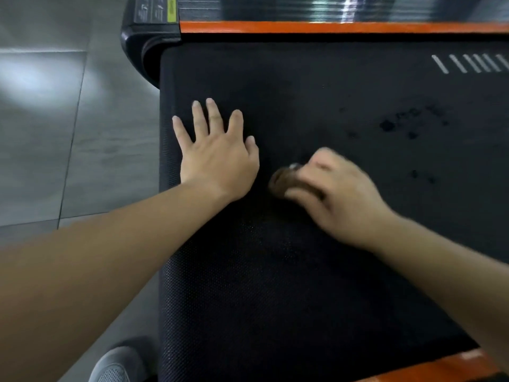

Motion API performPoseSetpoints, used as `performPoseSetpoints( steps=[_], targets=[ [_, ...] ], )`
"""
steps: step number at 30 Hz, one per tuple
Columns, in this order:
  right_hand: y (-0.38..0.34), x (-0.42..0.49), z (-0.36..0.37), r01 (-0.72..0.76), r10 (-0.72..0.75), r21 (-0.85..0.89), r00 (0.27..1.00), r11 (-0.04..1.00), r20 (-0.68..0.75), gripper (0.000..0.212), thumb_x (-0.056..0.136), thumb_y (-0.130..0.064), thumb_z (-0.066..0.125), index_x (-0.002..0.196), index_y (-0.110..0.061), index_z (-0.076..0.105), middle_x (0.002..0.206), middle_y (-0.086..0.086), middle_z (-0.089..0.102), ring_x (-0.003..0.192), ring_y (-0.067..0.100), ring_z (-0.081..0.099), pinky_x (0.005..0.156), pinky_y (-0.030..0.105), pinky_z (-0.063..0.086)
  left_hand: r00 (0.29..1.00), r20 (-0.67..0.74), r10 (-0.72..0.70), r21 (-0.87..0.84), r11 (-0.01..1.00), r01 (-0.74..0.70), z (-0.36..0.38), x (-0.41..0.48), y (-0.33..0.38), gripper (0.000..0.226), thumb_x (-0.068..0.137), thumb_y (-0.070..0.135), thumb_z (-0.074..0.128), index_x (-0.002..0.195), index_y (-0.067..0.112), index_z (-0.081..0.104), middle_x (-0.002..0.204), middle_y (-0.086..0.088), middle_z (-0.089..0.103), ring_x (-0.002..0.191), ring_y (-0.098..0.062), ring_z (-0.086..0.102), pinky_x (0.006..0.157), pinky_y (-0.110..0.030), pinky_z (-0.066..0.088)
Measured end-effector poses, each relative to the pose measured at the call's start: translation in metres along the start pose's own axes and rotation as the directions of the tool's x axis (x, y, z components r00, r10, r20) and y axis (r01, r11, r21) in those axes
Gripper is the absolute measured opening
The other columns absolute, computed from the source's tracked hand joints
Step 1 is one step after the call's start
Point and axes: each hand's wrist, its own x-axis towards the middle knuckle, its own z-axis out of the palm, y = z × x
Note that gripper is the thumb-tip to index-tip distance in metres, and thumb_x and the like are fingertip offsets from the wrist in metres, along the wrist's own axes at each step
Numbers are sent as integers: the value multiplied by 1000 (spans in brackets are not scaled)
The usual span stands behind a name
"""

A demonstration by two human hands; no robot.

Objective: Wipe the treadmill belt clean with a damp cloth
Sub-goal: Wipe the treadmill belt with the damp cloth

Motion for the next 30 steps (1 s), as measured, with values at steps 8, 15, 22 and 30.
performPoseSetpoints(
  steps=[8,15,22,30],
  targets=[
    [21,40,10,-245,236,-42,960,969,-148,30,96,-47,54,100,-17,60,99,5,46,89,25,52,71,34,41,1000,4,0,-4,1000,0,0,0,0,61,103,48,19,158,21,16,168,-21,-1,154,-38,-11,120,-65,-6],
    [92,98,-14,-481,462,-102,871,871,-167,28,98,-47,52,105,-21,56,104,5,45,99,32,56,74,38,42,1000,10,13,-10,1000,-13,-1,0,-1,62,102,53,19,159,27,16,168,-19,-1,154,-38,-12,120,-64,-8],
    [33,82,6,-148,148,50,989,988,3,25,94,-44,60,105,-22,63,101,2,49,86,17,50,71,33,42,985,5,170,-2,985,-170,-1,1,-1,66,100,60,19,160,33,16,170,-10,2,155,-30,-14,124,-53,-9],
    [91,155,11,-520,508,-15,840,854,-192,26,95,-46,59,110,-24,60,112,6,47,104,27,55,83,41,47,985,9,175,46,983,-175,2,1,0,75,98,65,15,161,24,11,170,-12,0,156,-29,-11,124,-54,-6]
  ],
)
